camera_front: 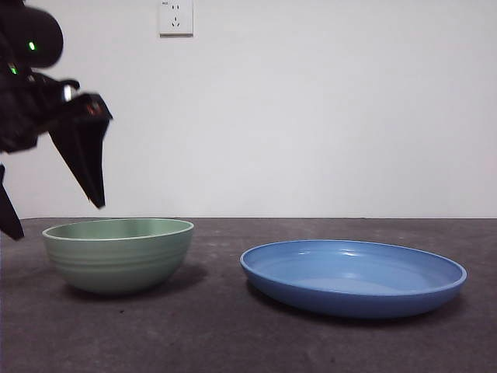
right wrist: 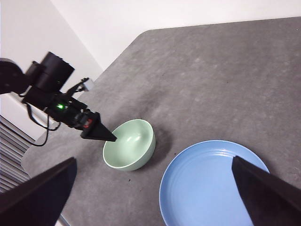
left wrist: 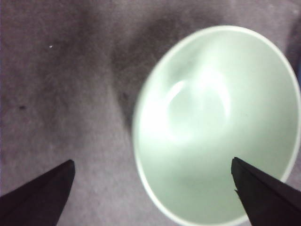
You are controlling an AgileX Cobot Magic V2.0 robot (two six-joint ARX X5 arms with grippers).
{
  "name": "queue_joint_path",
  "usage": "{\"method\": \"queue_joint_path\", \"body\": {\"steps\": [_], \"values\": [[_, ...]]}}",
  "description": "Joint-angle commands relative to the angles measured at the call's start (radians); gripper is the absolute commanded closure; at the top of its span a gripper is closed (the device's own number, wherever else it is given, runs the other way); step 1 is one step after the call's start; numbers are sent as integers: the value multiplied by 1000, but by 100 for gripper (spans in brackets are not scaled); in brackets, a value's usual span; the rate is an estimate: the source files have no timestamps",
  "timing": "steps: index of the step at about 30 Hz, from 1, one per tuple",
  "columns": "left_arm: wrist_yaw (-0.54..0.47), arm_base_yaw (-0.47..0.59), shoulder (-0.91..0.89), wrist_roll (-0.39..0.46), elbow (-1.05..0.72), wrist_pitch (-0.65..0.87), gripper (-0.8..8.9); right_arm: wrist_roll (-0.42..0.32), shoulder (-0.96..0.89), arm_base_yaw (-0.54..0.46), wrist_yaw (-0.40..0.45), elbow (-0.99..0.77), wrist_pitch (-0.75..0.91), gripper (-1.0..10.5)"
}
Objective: Place the green bowl on the blue plate
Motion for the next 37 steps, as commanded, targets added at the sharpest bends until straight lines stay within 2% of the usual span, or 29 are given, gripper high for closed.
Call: {"method": "queue_joint_path", "body": {"steps": [1,9,17,21,24,32,37], "values": [[-3,-3,43,14,20,25,325,-10,3,3,0,18,2,389],[-3,-3,83,15,20,66,511,-10,3,3,1,18,-6,389],[-3,-3,100,17,20,66,618,-11,3,2,1,18,-6,389],[-3,-3,101,22,20,68,737,-11,3,3,1,18,-6,389],[-3,-3,101,23,20,65,790,-11,3,3,1,18,-6,389],[-15,-3,101,-3,24,58,798,-11,3,2,1,18,-11,389],[-98,-23,101,-78,60,2,798,-11,3,3,1,18,-11,389]]}}
